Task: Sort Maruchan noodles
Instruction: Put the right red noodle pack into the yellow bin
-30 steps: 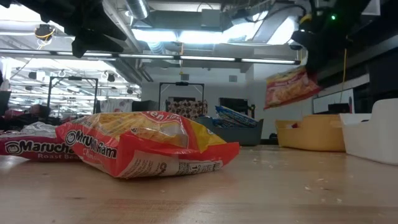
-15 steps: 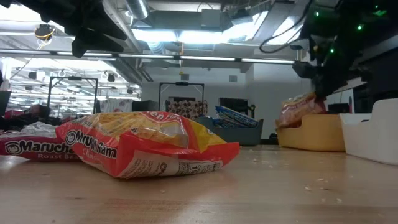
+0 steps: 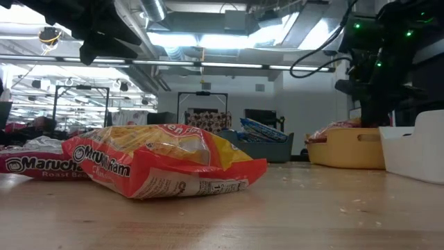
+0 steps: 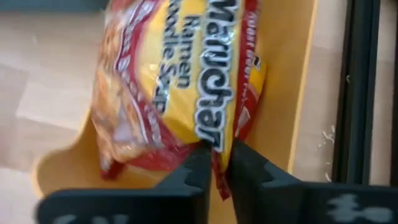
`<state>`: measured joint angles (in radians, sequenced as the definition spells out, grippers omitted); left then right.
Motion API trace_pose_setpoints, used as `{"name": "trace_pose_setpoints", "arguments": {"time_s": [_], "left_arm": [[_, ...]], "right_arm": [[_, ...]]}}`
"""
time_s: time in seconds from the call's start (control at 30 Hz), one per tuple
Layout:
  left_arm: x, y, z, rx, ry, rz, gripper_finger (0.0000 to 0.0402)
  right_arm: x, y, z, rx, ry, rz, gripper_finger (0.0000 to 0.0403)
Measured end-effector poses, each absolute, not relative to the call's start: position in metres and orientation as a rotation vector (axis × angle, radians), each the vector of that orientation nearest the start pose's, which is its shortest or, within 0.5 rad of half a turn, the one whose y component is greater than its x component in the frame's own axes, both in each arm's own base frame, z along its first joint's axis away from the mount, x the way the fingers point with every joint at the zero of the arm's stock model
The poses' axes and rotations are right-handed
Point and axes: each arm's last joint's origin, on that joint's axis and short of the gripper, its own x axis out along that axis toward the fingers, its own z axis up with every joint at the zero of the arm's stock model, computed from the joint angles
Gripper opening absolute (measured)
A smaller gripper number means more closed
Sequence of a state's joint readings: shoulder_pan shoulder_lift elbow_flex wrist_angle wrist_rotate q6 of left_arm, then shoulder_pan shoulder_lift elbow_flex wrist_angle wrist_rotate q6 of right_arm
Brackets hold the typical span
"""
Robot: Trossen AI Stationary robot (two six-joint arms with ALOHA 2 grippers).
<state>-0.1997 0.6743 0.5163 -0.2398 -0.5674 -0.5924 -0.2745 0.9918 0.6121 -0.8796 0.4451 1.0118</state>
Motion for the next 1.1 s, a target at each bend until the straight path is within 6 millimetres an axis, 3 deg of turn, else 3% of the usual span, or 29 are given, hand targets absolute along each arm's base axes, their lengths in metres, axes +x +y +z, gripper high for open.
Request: {"name": "trace_pose_setpoints", "arguments": {"time_s": [0.2,0.33,0.5,0.63,0.8,1.1], "left_arm": [[0.15,-0.015,0.253,-0.431,0.251,0.457,0.017],[0.15,-0.015,0.253,-0.432,0.251,0.457,0.017],[0.15,-0.015,0.253,-0.432,0.251,0.456,0.017],[0.15,-0.015,0.253,-0.432,0.251,0.457,0.017],[0.15,-0.015,0.253,-0.431,0.252,0.456,0.017],[0.15,-0.014,0.253,-0.426,0.259,0.464,0.017]], "right_arm": [[0.145,-0.052,0.2,0.687,0.93,-1.106,0.0098],[0.147,-0.052,0.213,0.697,0.928,-1.083,0.0136],[0.152,-0.055,0.244,0.67,0.851,-1.107,0.0149],[0.158,-0.06,0.256,0.593,0.732,-1.155,0.0143],[0.171,-0.065,0.251,0.492,0.739,-1.163,0.0127],[0.189,-0.083,0.219,0.349,0.954,-1.251,0.0105]]}}
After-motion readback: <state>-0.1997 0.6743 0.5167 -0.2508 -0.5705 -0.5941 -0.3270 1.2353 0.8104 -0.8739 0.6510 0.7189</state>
